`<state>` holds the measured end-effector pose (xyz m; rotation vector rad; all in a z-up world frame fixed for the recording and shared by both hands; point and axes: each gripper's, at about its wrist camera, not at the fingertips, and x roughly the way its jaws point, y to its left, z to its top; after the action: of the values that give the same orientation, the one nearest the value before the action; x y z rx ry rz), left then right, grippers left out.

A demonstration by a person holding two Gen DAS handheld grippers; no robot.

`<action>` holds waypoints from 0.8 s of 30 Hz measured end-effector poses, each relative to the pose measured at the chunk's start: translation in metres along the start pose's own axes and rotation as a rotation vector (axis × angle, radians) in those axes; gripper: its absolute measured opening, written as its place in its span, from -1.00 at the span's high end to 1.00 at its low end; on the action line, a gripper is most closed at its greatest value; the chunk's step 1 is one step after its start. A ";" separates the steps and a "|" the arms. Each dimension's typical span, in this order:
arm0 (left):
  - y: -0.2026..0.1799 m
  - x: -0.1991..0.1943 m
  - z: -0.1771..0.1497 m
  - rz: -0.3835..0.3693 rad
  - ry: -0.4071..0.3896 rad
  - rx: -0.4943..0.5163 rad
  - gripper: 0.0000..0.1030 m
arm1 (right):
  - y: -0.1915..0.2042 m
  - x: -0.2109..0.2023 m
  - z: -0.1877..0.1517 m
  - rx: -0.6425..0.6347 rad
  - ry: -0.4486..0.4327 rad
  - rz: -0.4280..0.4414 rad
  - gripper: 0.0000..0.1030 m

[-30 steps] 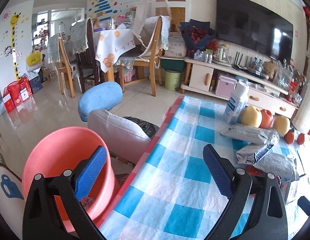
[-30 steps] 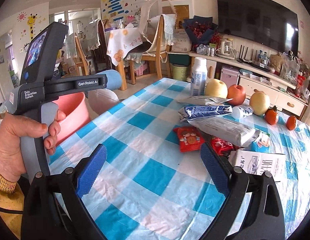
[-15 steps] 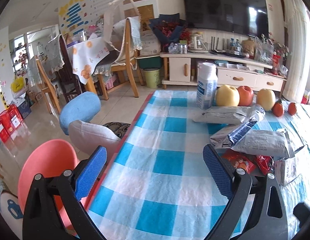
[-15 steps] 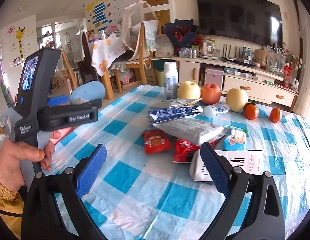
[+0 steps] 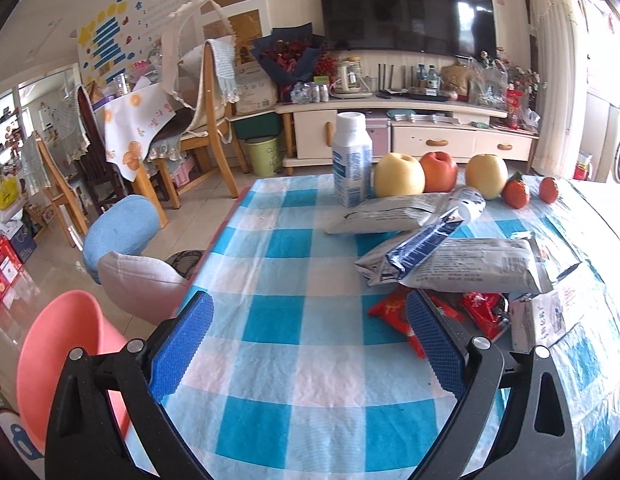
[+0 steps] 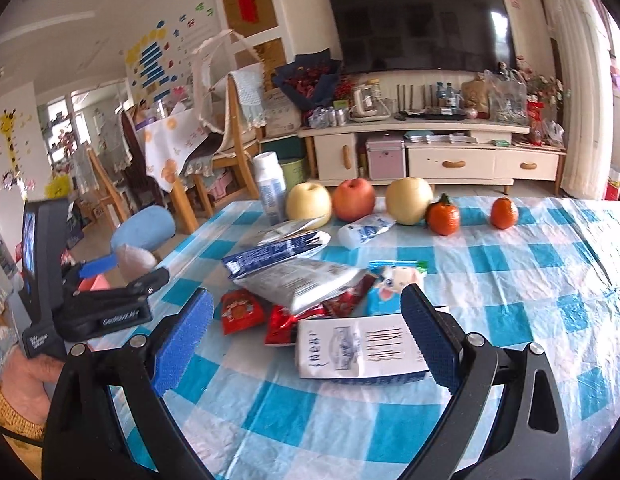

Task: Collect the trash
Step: 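Move both tools back over the table toward the remaining trash, then grasp the white MAGICDAY pouch with the left gripper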

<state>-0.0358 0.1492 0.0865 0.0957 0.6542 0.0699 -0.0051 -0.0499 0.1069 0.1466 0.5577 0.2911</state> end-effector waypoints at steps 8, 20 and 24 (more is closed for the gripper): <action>-0.011 0.000 0.000 -0.178 -0.006 -0.040 -0.86 | -0.060 -0.003 0.006 0.140 -0.013 -0.073 -0.85; -0.035 0.051 0.045 -0.295 0.065 -0.129 -0.86 | -0.111 0.018 0.004 0.278 0.069 -0.083 -0.85; -0.054 0.094 0.076 -0.247 0.129 -0.169 -0.87 | -0.111 0.024 0.005 0.277 0.087 -0.051 -0.85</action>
<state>0.0866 0.0990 0.0837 -0.1539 0.7820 -0.1078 0.0427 -0.1477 0.0754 0.3882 0.6858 0.1697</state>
